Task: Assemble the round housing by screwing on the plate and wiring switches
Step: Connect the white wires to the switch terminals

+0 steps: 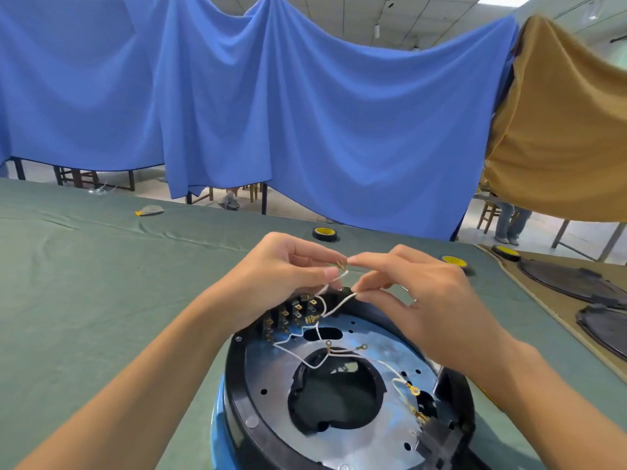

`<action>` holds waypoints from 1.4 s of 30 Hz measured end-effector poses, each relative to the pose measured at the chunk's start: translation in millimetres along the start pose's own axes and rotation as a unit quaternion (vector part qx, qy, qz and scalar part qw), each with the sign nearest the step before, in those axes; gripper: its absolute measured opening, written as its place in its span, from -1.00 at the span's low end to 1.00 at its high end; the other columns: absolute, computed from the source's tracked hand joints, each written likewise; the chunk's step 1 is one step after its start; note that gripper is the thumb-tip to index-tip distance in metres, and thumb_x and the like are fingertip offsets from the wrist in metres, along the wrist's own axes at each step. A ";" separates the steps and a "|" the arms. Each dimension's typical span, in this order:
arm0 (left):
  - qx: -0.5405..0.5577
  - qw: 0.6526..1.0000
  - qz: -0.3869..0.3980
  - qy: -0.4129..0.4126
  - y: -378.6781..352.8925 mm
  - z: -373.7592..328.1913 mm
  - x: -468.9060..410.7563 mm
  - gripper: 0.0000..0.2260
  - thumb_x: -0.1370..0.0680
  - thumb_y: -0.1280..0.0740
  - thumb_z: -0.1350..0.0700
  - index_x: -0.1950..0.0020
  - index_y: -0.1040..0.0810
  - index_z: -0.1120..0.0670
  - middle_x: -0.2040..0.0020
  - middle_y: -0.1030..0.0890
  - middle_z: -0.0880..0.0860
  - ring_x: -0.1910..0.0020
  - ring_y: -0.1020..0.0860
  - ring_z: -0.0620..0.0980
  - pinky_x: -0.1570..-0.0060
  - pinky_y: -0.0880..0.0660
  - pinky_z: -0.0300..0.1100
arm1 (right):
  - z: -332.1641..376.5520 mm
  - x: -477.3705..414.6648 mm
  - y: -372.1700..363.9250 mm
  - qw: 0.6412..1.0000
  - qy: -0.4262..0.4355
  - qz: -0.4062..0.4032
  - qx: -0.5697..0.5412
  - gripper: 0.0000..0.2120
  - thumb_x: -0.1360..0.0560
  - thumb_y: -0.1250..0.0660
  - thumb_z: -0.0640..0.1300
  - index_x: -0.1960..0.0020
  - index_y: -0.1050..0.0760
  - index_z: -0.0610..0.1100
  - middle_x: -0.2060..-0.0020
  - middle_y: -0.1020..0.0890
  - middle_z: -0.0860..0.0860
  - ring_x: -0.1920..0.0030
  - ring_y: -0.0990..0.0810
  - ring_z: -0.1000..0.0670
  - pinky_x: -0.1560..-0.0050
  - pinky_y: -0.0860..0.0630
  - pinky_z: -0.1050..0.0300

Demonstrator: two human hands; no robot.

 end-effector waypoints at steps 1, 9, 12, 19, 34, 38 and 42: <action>0.024 1.000 -0.015 0.005 1.2 0.1 -0.7 -0.85 -0.52 -0.40 0.31 -0.01 -0.71 0.14 0.22 -0.71 0.17 0.28 -0.57 -0.01 0.20 -0.52 -0.30 | -1.6 1.4 0.1 1.000 -0.014 0.003 0.005 -0.70 -0.40 -0.49 -0.26 -0.13 -0.61 -0.18 0.22 -0.64 0.01 0.22 -0.62 0.07 0.09 -0.49 0.26; 0.170 0.982 0.080 0.035 -4.2 -4.7 -0.4 -0.74 -0.46 -0.30 0.22 -0.07 -0.70 0.20 0.26 -0.50 0.05 0.36 -0.40 -0.06 0.24 -0.52 -0.17 | -7.5 12.3 13.4 0.992 -0.121 -0.013 -0.039 -0.88 -0.36 -0.53 -0.27 0.11 -0.68 -0.14 0.30 -0.63 0.15 0.28 -0.58 0.10 0.22 -0.48 0.25; 0.157 0.983 0.092 0.022 -6.0 -8.2 2.1 -0.84 -0.50 -0.39 0.13 0.03 -0.72 0.17 0.28 -0.48 0.02 0.36 -0.43 -0.08 0.21 -0.54 -0.17 | -6.6 10.8 15.4 0.989 -0.140 -0.012 -0.045 -0.91 -0.36 -0.53 -0.29 0.17 -0.70 -0.15 0.32 -0.60 0.22 0.26 -0.56 0.17 0.22 -0.42 0.40; 0.222 0.969 -0.104 -0.019 9.0 -3.1 -2.4 -0.85 -0.40 -0.43 0.15 0.23 -0.72 0.23 0.32 -0.58 0.10 0.42 -0.53 -0.05 0.25 -0.62 -0.14 | -3.6 12.2 8.2 0.947 -0.279 0.022 -0.157 -0.92 -0.41 -0.49 -0.23 0.14 -0.69 -0.06 0.42 -0.66 0.07 0.47 -0.54 0.13 0.36 -0.49 0.33; 0.160 0.985 -0.061 0.007 -1.2 -5.1 3.3 -0.79 -0.36 -0.46 0.05 0.12 -0.75 0.16 0.31 -0.61 0.05 0.37 -0.55 -0.07 0.29 -0.57 -0.23 | 13.1 10.7 0.3 0.875 -0.342 0.233 -0.251 -0.90 -0.48 -0.42 -0.03 0.06 -0.61 -0.04 0.27 -0.71 0.04 0.29 -0.62 0.11 0.22 -0.54 0.22; 0.136 0.989 -0.063 0.017 -8.5 -5.6 4.1 -0.92 -0.41 -0.49 0.12 0.17 -0.75 0.12 0.31 -0.65 0.09 0.32 -0.62 -0.07 0.26 -0.56 -0.30 | 11.5 5.1 3.0 0.913 -0.317 0.202 -0.160 -0.79 -0.47 -0.36 0.15 -0.01 -0.62 0.07 0.16 -0.68 0.25 0.11 -0.62 0.28 0.08 -0.47 0.42; 0.142 0.989 -0.047 0.000 -12.3 -9.0 5.4 -0.90 -0.31 -0.51 0.07 0.25 -0.73 0.09 0.29 -0.68 0.13 0.29 -0.65 -0.02 0.24 -0.58 -0.26 | 13.8 -4.0 -4.8 0.888 -0.352 0.155 -0.254 -0.80 -0.49 -0.36 0.09 -0.03 -0.61 0.01 0.15 -0.72 0.10 0.09 -0.68 0.11 -0.04 -0.56 0.16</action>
Point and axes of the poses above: each hand's wrist, its own x-axis away from the middle knuckle, its own y-axis out of the back of the hand, z = x × y, the point moved 3 cm from there along -x, towards the middle knuckle
